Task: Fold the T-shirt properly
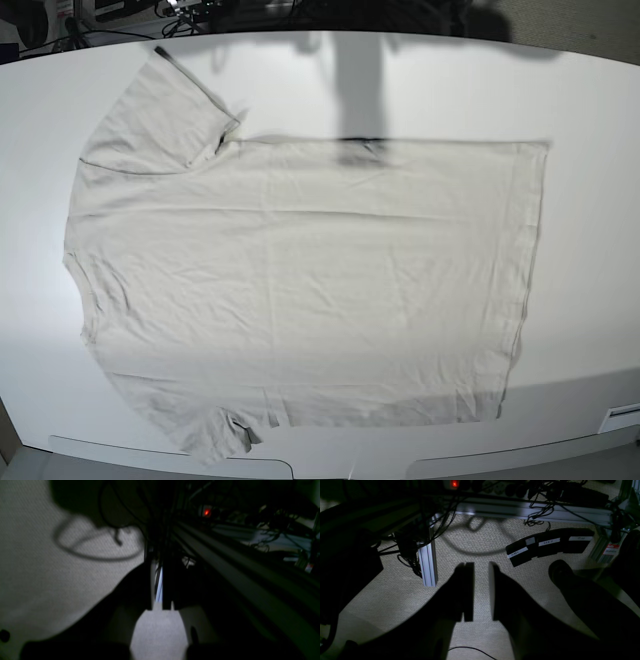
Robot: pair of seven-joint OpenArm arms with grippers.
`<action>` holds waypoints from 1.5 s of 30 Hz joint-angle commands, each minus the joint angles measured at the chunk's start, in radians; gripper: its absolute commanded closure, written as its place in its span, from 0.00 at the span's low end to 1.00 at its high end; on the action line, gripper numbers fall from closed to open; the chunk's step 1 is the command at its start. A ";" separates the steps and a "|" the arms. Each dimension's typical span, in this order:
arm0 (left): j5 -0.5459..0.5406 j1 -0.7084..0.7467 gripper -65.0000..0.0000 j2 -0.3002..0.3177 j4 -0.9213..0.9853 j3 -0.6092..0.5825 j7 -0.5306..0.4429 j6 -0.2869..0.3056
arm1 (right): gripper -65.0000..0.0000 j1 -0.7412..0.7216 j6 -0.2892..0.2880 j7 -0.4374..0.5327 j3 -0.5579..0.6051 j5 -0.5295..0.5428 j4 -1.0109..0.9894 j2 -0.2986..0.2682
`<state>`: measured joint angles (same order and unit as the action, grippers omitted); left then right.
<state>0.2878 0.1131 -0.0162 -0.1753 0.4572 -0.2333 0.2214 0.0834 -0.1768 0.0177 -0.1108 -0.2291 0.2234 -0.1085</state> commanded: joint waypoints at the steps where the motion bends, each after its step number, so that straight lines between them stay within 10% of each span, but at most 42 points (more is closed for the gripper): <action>1: -0.004 0.006 0.93 0.003 -0.003 -0.001 -0.008 0.013 | 0.82 0.000 -0.003 0.000 0.000 0.005 0.005 -0.005; 17: -0.001 0.018 0.81 0.050 -0.031 -0.001 -0.005 0.013 | 0.82 0.022 -0.077 -0.002 0.001 -0.006 0.005 -0.061; 28: 0.000 0.123 0.81 0.047 -0.140 -0.001 -0.014 0.014 | 0.82 0.157 -0.017 0.115 0.141 0.011 0.036 -0.088; 45: -0.107 0.500 0.81 0.042 -0.649 -0.001 0.102 0.169 | 0.82 0.625 -0.033 0.078 0.203 0.267 0.665 -0.201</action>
<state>0.1841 0.5987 0.0193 -0.8215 0.4564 -0.1204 0.3866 0.6983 -0.2111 0.0822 0.0944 0.0330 0.8879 -0.2974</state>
